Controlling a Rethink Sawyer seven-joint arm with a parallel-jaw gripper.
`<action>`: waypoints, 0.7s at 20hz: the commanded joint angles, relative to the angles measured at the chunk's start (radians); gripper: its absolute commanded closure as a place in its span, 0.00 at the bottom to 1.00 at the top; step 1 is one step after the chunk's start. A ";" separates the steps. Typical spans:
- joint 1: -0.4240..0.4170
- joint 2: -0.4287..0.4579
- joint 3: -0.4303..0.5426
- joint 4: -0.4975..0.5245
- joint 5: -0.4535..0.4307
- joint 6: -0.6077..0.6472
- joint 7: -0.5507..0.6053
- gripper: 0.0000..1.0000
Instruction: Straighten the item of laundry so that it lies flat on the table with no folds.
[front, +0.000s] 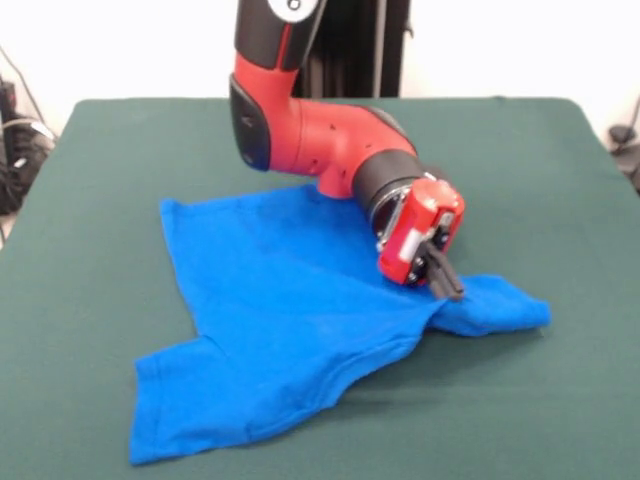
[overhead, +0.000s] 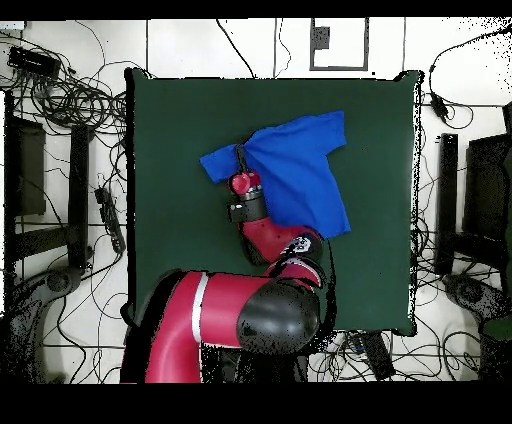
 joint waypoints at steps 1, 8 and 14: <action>-0.013 0.146 0.050 -0.134 -0.035 -0.077 -0.096 1.00; -0.108 0.558 0.084 -0.747 -0.036 0.035 -0.119 1.00; -0.097 0.486 0.089 -0.627 -0.080 -0.038 -0.061 1.00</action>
